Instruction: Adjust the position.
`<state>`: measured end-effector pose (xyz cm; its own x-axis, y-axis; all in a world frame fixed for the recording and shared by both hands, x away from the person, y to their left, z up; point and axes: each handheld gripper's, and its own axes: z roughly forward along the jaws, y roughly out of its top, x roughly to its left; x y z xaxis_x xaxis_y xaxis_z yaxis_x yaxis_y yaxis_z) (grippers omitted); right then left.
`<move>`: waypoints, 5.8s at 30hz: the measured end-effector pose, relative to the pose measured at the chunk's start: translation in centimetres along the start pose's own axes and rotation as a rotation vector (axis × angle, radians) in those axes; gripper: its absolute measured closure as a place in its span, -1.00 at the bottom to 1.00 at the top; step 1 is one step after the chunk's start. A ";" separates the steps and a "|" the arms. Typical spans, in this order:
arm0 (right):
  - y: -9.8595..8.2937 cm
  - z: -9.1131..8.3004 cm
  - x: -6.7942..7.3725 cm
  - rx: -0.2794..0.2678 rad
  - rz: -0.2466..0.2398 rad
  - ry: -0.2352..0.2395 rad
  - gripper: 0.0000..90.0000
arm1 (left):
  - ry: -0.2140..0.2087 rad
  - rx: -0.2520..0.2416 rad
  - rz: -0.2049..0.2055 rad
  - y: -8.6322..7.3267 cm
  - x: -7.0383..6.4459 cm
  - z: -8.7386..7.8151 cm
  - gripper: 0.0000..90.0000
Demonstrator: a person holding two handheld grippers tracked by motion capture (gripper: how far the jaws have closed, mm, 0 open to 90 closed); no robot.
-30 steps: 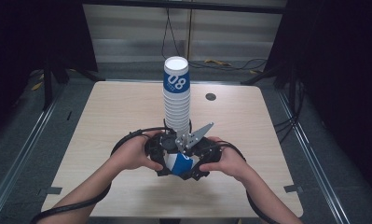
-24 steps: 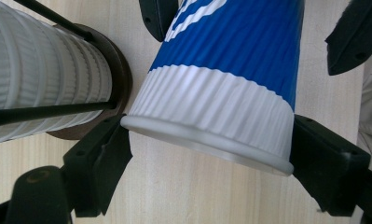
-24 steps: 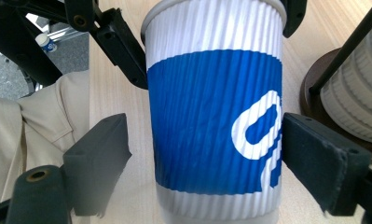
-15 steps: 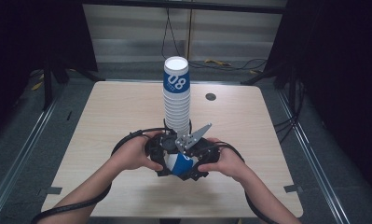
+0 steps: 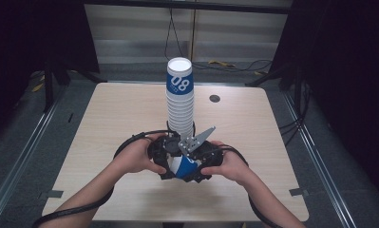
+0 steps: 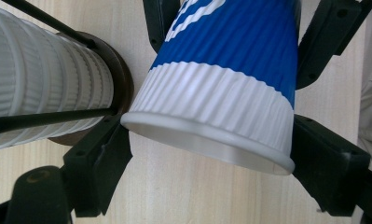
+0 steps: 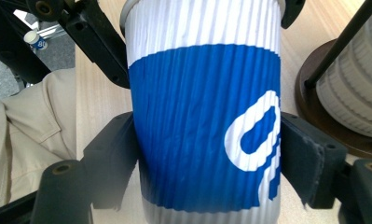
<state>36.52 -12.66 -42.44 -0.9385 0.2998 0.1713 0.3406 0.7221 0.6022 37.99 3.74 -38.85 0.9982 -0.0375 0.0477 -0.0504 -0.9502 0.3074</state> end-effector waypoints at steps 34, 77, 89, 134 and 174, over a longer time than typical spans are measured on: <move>-0.7 -0.8 0.3 -0.056 -0.068 -0.061 -0.41 | -0.007 -0.071 -0.064 -0.9 0.3 -0.5 -0.62; -3.2 -0.8 0.0 -0.190 -0.017 -0.074 -0.43 | -0.077 -0.289 -0.230 -3.8 0.9 -0.5 -0.62; -3.0 -0.5 0.2 -0.195 -0.026 -0.068 -0.43 | -0.093 -0.318 -0.237 -4.0 1.0 0.3 -0.62; -3.3 -0.6 0.2 -0.259 -0.060 -0.058 -0.43 | -0.129 -0.392 -0.247 -3.5 1.2 0.8 -0.70; -3.5 0.0 0.2 -0.274 -0.089 -0.057 -0.43 | -0.131 -0.395 -0.241 -3.4 1.2 0.2 -0.63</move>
<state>35.18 -15.11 -44.49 -0.9565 0.2835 0.0690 0.2221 0.5541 0.8023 39.33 6.84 -40.04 0.9775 0.1068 -0.1819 0.1996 -0.7471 0.6341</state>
